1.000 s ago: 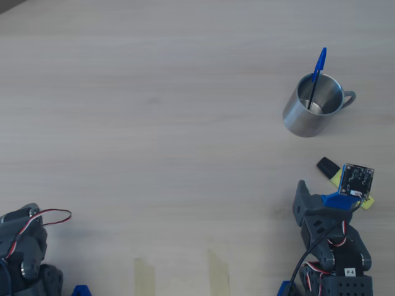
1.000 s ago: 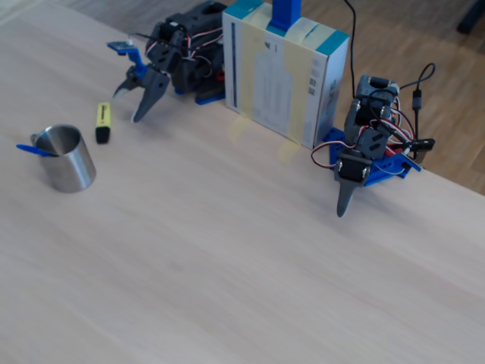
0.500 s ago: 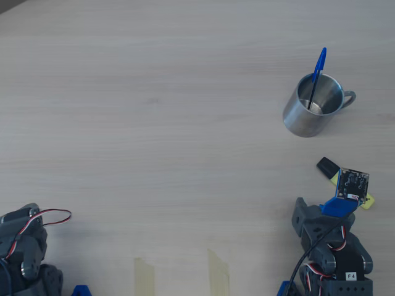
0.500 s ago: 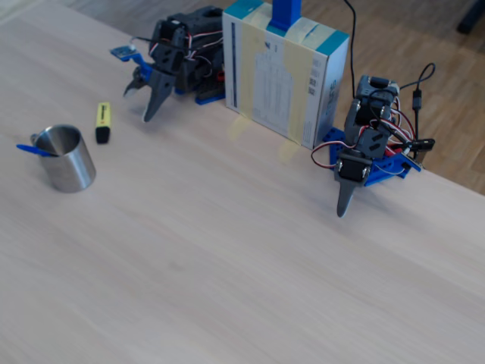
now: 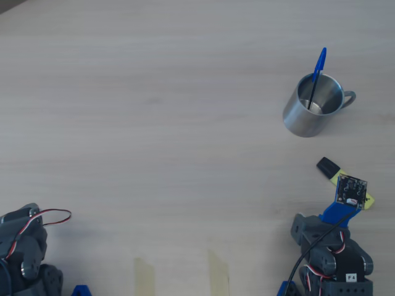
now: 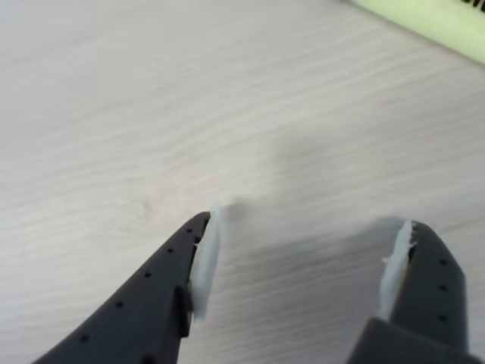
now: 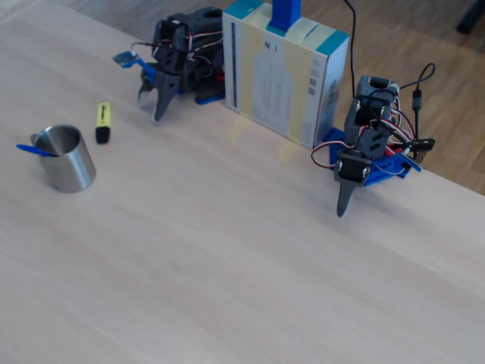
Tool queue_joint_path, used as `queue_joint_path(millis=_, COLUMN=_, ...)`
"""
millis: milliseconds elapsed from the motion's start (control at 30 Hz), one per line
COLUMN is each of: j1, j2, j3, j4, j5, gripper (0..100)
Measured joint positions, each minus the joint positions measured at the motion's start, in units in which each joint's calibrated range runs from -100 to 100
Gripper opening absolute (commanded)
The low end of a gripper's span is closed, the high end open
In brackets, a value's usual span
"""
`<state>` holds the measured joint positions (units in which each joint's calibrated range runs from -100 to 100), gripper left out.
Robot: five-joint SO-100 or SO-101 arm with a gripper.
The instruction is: Grab the blue pen and put it in the silver cup.
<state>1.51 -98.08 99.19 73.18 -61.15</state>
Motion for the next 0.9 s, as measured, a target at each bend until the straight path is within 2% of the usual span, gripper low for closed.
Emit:
queue_joint_path(millis=300, j1=-1.25, j2=-0.08, j3=0.0, j4=0.17, j5=0.97, gripper=24)
queue_joint_path(millis=733, j1=-1.25, j2=-0.17, j3=0.0, j4=0.17, j5=1.13, gripper=2)
queue_joint_path(millis=900, j1=-1.25, j2=-0.17, j3=0.0, j4=0.17, j5=1.23, gripper=2)
